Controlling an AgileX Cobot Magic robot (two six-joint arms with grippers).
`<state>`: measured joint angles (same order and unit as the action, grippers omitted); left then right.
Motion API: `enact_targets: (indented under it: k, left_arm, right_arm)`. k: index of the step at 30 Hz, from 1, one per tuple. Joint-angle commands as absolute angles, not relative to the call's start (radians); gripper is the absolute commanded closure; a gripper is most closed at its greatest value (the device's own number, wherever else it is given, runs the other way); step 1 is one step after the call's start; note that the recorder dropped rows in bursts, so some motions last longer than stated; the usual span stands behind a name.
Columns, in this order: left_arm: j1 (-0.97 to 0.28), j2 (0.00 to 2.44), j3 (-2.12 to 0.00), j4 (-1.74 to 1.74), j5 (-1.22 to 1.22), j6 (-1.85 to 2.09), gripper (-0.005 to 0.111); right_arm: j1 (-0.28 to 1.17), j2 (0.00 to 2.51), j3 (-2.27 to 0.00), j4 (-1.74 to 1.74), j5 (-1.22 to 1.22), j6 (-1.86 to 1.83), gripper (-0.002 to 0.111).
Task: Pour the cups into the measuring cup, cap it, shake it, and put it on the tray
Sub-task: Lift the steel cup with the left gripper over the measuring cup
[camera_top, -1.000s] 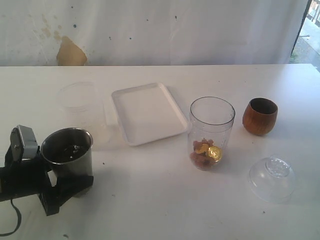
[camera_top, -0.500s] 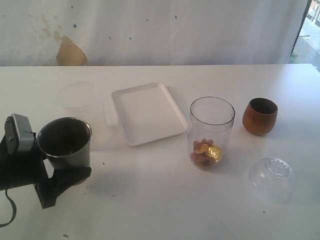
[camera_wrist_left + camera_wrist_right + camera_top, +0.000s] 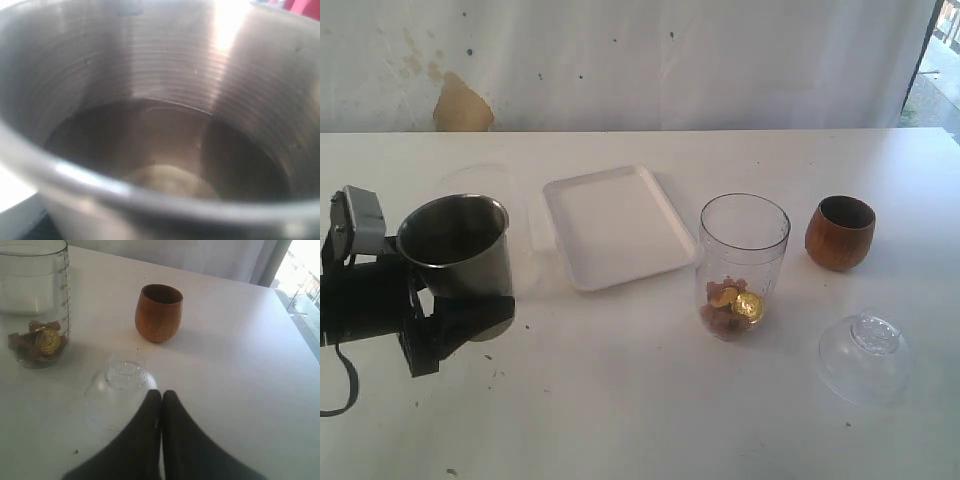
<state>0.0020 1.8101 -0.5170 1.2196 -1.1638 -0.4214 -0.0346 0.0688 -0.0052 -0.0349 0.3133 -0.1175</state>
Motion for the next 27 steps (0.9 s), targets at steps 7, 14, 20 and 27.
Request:
enact_targets:
  k: [7, 14, 20, 27]
  left_arm:
    - [-0.205, 1.775, -0.644, 1.097, -1.221, -0.541, 0.107]
    - [-0.338, 1.775, -0.817, 1.070, -1.071, -0.623, 0.107]
    - [-0.399, 1.809, -0.975, 1.028, -0.968, -0.677, 0.107]
    - [-0.421, 1.910, -1.129, 1.028, -0.912, -0.683, 0.107]
  right_arm:
    - [-0.031, 0.061, 0.000, -0.037, 0.312, -0.115, 0.108]
    - [-0.031, 0.061, 0.000, -0.037, 0.312, -0.115, 0.108]
    - [-0.031, 0.061, 0.000, -0.034, 0.312, -0.115, 0.108]
    - [-0.031, 0.061, 0.000, -0.037, 0.312, -0.115, 0.108]
